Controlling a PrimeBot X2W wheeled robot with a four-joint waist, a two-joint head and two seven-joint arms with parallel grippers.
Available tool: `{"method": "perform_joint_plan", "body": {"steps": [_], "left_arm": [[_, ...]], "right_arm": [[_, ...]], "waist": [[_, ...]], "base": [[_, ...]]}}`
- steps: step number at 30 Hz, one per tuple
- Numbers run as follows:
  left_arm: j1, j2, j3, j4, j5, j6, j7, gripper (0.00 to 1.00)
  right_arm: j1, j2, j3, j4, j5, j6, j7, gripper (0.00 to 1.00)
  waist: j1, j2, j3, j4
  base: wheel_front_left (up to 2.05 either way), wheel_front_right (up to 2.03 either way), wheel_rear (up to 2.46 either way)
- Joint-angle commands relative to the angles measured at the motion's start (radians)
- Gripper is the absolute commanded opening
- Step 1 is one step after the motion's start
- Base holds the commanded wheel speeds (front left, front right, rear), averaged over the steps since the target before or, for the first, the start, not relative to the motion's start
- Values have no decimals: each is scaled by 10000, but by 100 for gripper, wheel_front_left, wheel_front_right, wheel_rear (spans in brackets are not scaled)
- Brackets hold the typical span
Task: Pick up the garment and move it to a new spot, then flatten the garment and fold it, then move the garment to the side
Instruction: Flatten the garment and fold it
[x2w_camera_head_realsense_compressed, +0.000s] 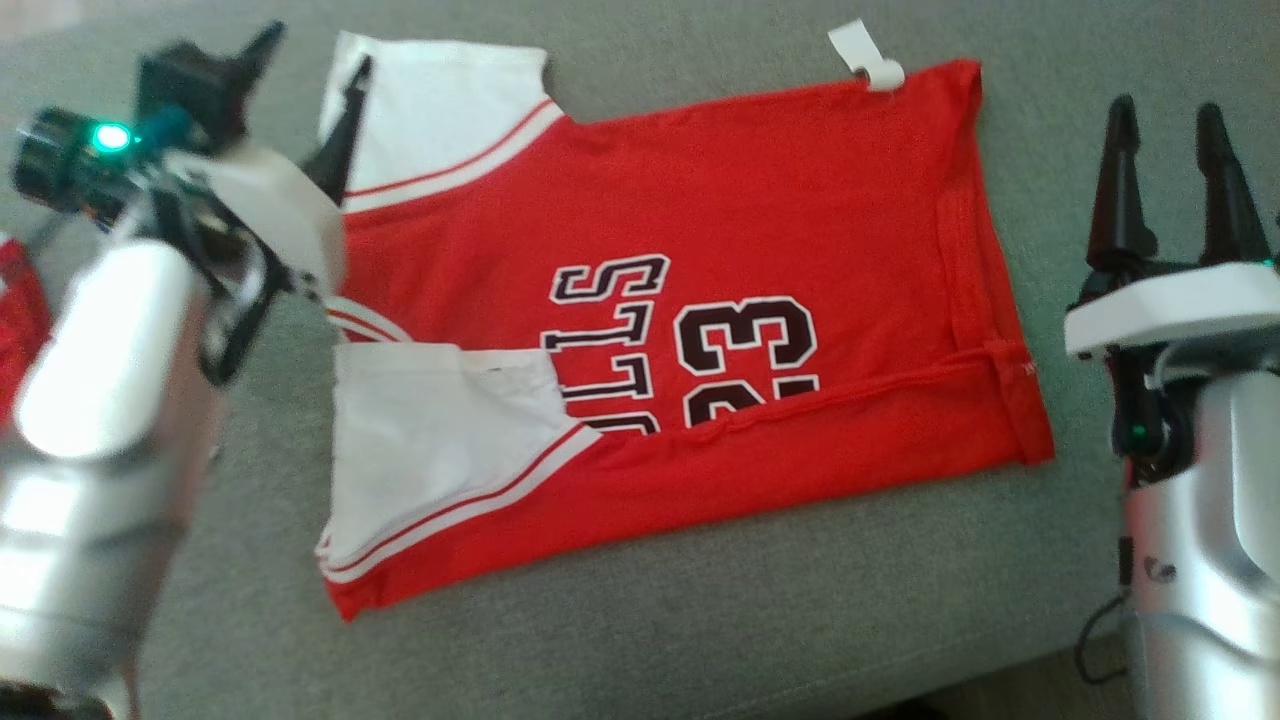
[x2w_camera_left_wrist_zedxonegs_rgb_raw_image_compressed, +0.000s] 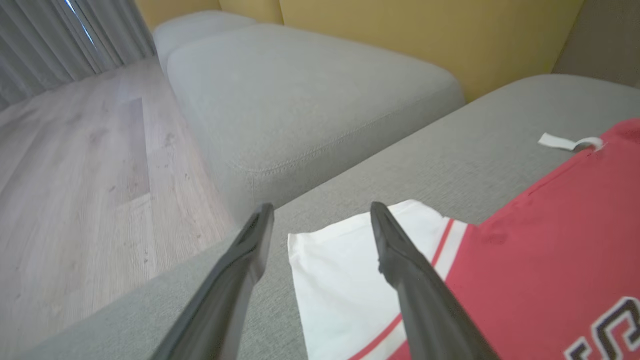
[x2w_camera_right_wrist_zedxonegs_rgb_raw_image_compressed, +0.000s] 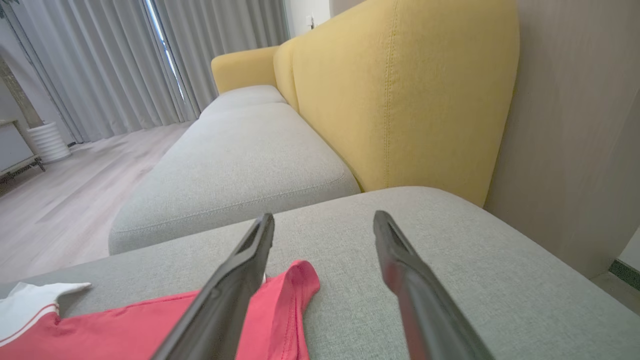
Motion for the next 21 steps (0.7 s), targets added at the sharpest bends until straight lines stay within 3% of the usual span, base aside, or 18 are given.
{"method": "perform_joint_plan", "body": {"steps": [1,5,11,21], "left_arm": [[-699,571,234,136,-162,-78,260,100],[-1433,884,-2,1092,-668,-166,866,100],[-2531,1575,-1092,2040,-1718,-184,1328,100],[-3963,1772,-2326,3419,-3083,-186,1804,100]], "right_arm": [[-335,-53,321,-224,26,-7,-125,100],[-703,-53,555,-51,116,-7,-241,100],[-1173,-53,794,436,364,-7,-499,100],[-1661,-53,1154,938,589,-7,-920,100]], "waist": [[-4,0,541,-407],[-4,0,850,-654],[-4,0,1393,-956],[-4,0,1994,-1229]], "base": [[0,0,0],[0,0,0],[0,0,0],[0,0,0]]}}
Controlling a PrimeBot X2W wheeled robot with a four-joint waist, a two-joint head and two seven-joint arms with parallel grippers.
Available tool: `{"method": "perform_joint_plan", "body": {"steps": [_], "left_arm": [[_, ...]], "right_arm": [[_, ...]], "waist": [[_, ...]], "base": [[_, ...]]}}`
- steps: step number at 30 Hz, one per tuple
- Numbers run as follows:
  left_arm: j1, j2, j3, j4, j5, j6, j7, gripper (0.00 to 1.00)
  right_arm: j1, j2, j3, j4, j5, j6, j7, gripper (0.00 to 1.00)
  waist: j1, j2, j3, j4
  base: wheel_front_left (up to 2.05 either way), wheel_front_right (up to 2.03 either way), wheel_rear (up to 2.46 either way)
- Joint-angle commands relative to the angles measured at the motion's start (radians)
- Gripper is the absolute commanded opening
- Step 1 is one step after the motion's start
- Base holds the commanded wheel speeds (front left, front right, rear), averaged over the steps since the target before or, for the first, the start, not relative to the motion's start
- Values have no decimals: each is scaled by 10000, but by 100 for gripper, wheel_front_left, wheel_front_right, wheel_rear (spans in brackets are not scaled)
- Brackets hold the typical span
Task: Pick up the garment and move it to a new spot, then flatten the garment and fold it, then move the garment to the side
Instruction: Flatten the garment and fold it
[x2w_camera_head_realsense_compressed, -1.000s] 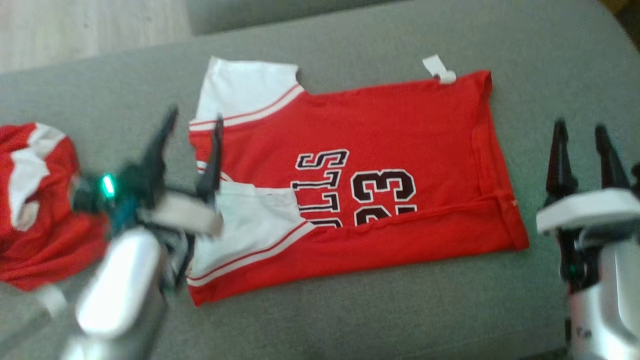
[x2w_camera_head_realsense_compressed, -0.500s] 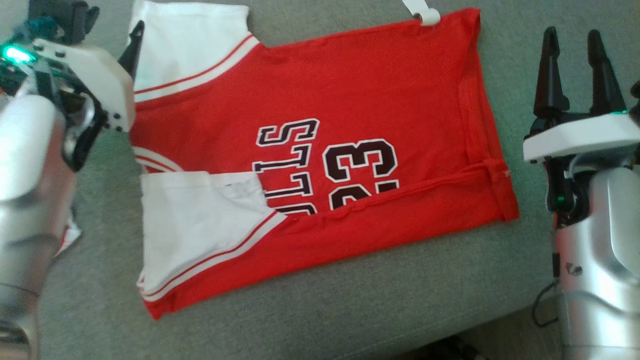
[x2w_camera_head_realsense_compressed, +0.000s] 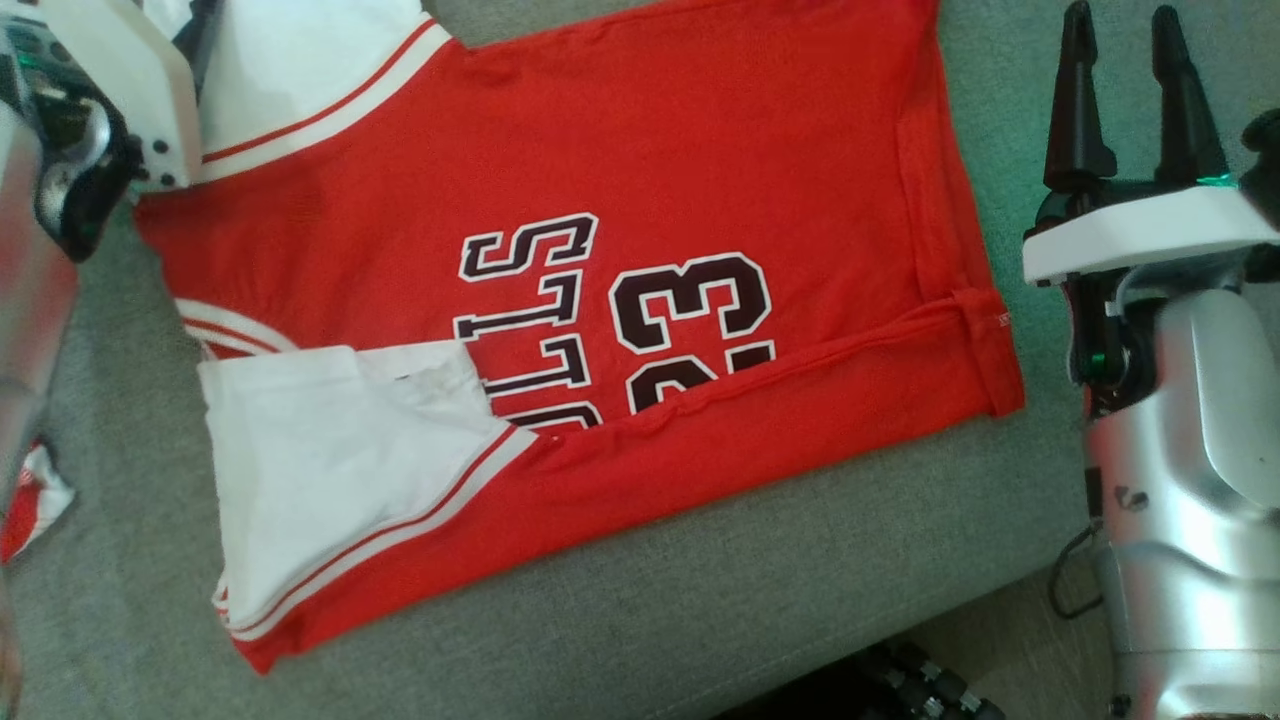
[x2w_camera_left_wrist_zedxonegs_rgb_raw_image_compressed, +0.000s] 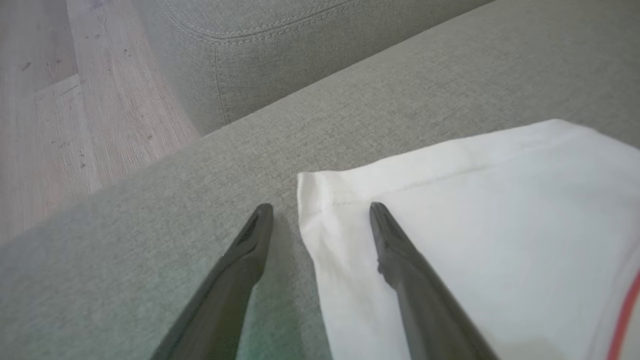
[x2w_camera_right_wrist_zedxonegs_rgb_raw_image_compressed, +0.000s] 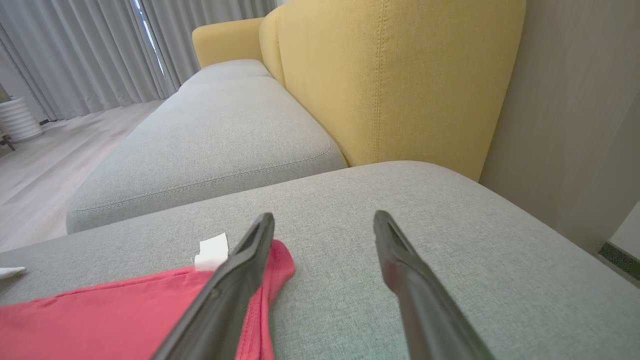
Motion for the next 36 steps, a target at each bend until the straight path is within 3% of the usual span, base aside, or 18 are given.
{"method": "perform_joint_plan", "body": {"steps": [1,12,13,14,15,20,26,31,36], "left_arm": [[-610,541,113,-62,-172,19,80,100],[-1005,601,-725,630,-1597,18,1607,100],[-984,602,-835,587,-1743,18,1812,93],[-957,602,-940,502,-1899,18,1976,20],[-933,612,-1040,386,-2043,18,2074,0],[-942,711,-1382,-75,-2355,18,1492,0],[-1016,350,-1554,-627,-2071,18,-624,0],[-897,-53,-1737,-1189,-1702,21,-1928,0],[-592,-307,-2012,-2152,-1393,129,-2485,0]], "right_arm": [[-151,-49,228,-211,81,-7,-119,100],[-248,-49,235,7,140,-7,-315,100],[-256,-49,214,17,131,-7,-322,100],[-261,-49,188,27,116,-7,-324,100],[-265,-49,158,34,97,-7,-322,100],[-344,-49,-49,80,-199,-7,-216,100],[-629,-105,-171,200,-855,-7,257,100],[-895,-635,125,538,-915,-7,956,100],[-1104,-1446,595,1296,-722,-7,1771,100]], "waist": [[-1,0,65,-68],[-1,0,243,-253],[-1,0,240,-249],[-1,0,229,-235],[-1,0,214,-215],[-1,0,40,21],[-1,0,-408,586],[-1,0,-819,1239],[-1,0,-1069,1905]], "base": [[0,0,0],[0,0,0],[0,0,0],[0,0,0],[0,0,0],[0,0,0],[0,0,0],[0,0,0],[0,0,0]]}}
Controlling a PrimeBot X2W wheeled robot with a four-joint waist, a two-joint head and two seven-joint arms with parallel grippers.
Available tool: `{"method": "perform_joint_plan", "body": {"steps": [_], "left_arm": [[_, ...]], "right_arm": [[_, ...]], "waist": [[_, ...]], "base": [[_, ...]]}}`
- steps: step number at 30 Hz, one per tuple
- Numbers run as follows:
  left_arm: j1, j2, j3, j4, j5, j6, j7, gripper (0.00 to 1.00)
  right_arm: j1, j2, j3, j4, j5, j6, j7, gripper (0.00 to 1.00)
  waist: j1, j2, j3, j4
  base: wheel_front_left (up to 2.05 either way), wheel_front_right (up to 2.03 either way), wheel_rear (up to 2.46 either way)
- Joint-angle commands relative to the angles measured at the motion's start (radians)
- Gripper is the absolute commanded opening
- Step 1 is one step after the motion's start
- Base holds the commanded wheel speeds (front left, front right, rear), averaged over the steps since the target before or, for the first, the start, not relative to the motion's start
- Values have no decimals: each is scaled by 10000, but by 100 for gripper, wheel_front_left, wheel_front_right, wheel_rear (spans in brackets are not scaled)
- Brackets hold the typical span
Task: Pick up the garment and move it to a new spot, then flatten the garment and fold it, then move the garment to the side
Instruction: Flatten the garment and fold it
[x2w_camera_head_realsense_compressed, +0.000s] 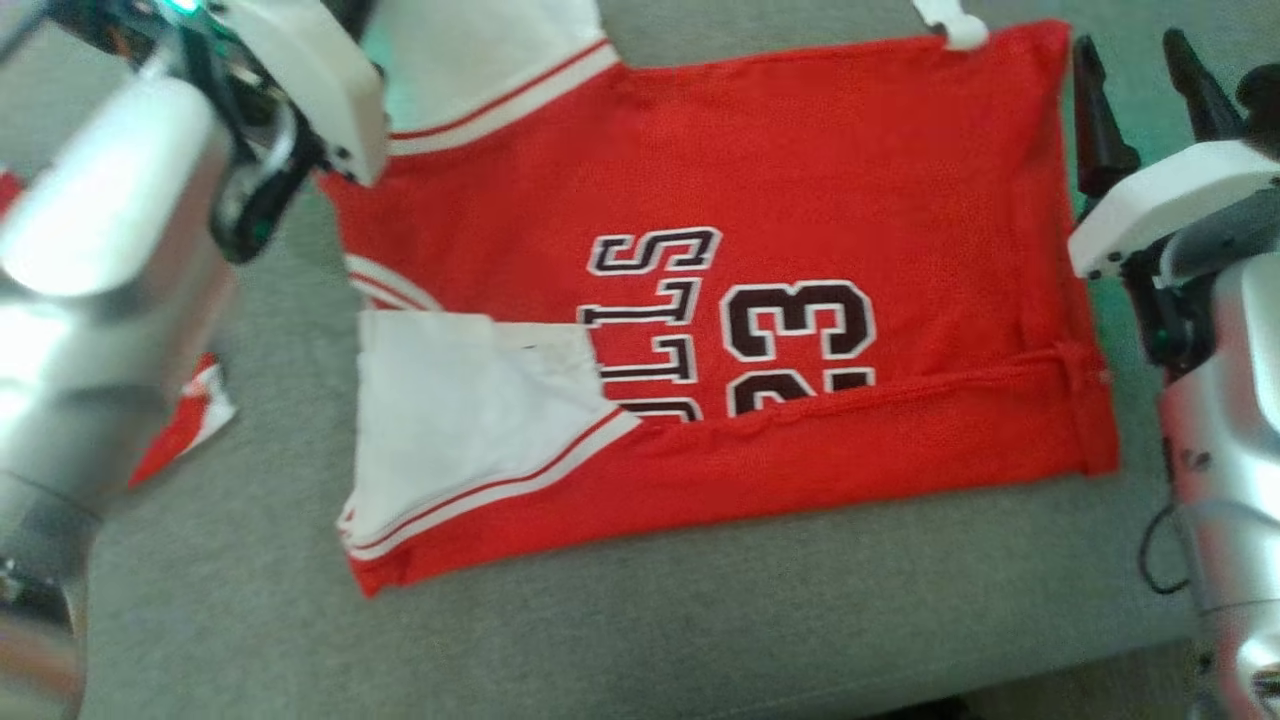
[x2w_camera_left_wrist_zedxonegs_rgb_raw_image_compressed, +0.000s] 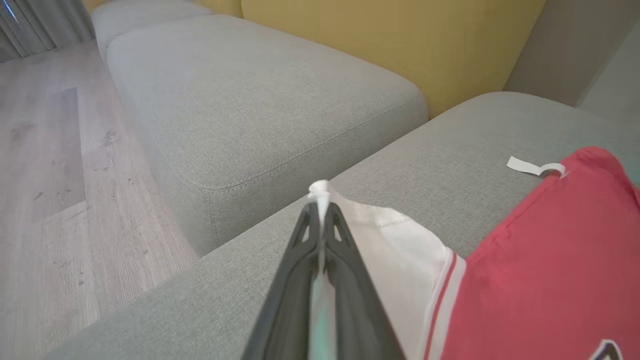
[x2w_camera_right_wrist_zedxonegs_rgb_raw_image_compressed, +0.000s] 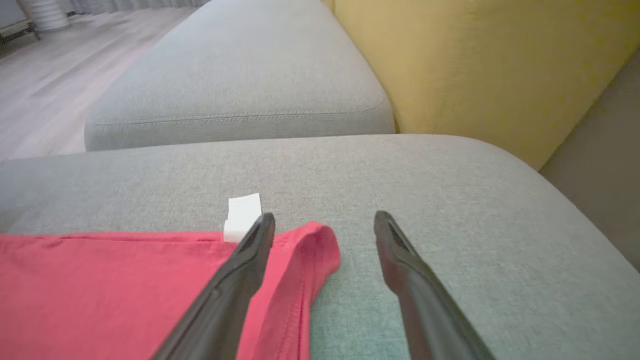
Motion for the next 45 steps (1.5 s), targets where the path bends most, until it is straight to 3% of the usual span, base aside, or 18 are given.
{"method": "perform_joint_plan", "body": {"steps": [1,14,29,30,32,40,45], "left_arm": [[-191,288,237,-356,79,68,-97,0],[565,584,-186,-3143,217,655,391,0],[523,880,-172,-3677,117,884,738,0],[506,877,-171,-3655,108,883,743,0],[470,878,-169,-3590,105,878,737,0],[357,1019,-20,-3160,213,1068,471,0],[127,1138,330,-2618,231,1229,-32,0]], "right_arm": [[-274,-204,186,-205,17,-7,60,100],[-1558,-1060,253,2755,220,-7,588,100],[-2825,-1125,330,4993,-304,-7,107,100],[-2895,-1127,340,5105,-311,-7,104,89],[-3029,-1115,383,5315,-299,-7,125,0],[-3449,-1076,556,5536,-41,-7,-440,0],[-3761,-846,723,5252,729,-7,-1070,0]], "waist": [[1,0,-203,357],[1,0,-77,1153],[1,0,253,1193],[1,0,279,1198],[1,0,327,1199],[1,0,358,1088],[1,0,352,933]], "base": [[0,0,0],[0,0,0],[0,0,0],[0,0,0],[0,0,0],[0,0,0],[0,0,0]]}}
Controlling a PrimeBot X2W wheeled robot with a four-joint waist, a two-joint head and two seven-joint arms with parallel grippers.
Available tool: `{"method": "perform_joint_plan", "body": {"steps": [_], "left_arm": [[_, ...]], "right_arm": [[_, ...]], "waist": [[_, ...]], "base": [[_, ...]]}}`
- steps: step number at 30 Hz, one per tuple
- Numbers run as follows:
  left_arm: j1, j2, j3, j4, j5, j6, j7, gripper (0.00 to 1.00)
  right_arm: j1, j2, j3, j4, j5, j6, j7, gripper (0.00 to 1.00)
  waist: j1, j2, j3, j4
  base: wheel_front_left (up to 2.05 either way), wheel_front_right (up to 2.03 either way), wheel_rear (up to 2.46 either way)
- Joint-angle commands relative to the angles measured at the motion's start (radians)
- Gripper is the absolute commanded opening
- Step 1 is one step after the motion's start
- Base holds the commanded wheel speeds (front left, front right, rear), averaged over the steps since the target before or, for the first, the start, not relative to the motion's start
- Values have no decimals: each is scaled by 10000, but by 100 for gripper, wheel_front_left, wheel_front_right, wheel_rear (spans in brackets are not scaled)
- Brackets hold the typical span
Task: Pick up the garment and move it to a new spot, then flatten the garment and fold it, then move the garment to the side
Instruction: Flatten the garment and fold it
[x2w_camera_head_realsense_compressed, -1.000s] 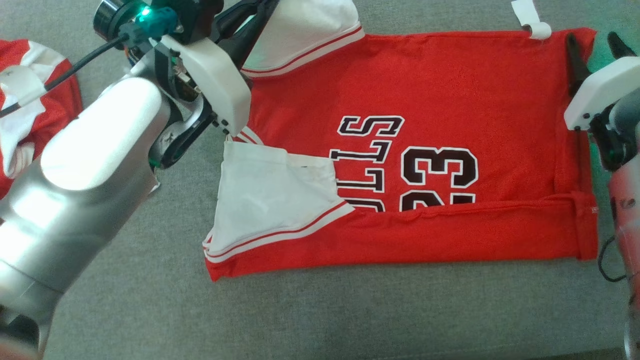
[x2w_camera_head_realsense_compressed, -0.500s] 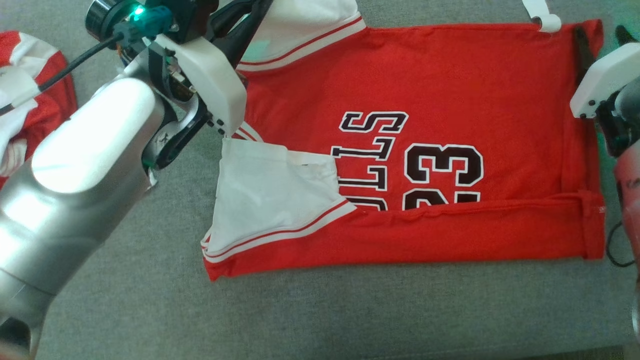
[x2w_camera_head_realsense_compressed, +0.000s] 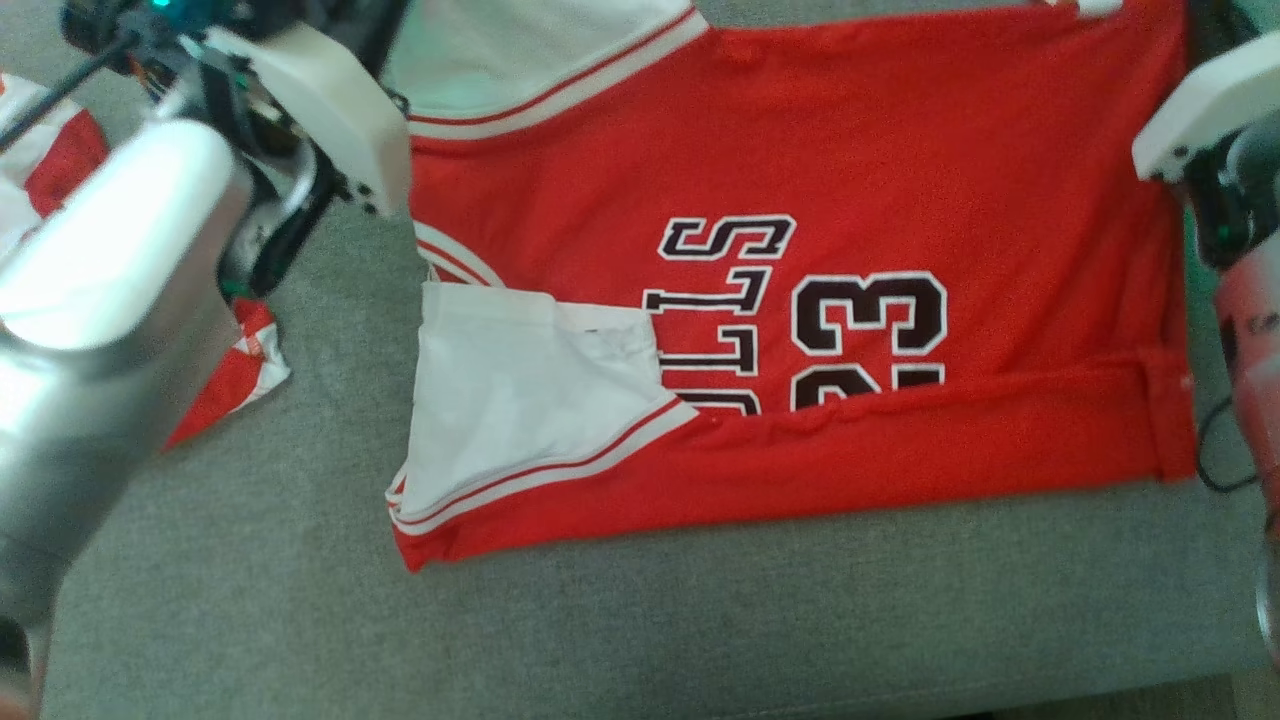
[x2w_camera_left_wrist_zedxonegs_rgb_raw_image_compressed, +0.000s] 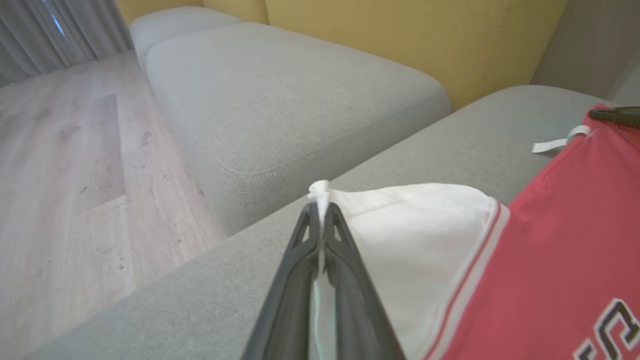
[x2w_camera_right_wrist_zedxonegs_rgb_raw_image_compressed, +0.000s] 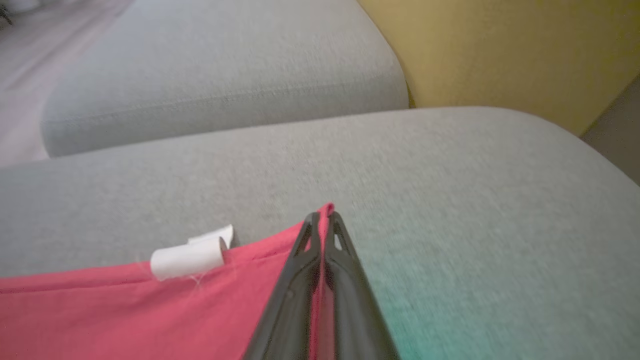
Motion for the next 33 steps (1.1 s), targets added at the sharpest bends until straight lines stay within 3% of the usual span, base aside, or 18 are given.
{"method": "perform_joint_plan", "body": {"steps": [1,11,19,26,33], "left_arm": [[-667,450,575,-109,117,95,-160,0],[-1767,49,927,1345,519,118,-1477,0],[-1910,-315,751,2184,586,-284,-2053,0],[-1315,-256,502,2136,339,-638,-1993,0],[-218,222,198,1110,-75,-779,-1423,0]], "right_arm": [[-377,48,161,-416,175,-7,-208,0],[-1070,35,818,-1178,1737,-7,-1335,0],[-976,-116,1362,-1261,2622,-7,-1585,0],[-237,-451,2165,-1587,3607,-7,-1076,0],[920,-1199,3138,-2237,4749,-7,1,0]], "waist": [[-1,0,14,-44],[-1,0,200,-260],[-1,0,71,-235],[-1,0,-332,-79],[-1,0,-864,128]], "base": [[0,0,0],[0,0,0],[0,0,0],[0,0,0],[0,0,0]]}}
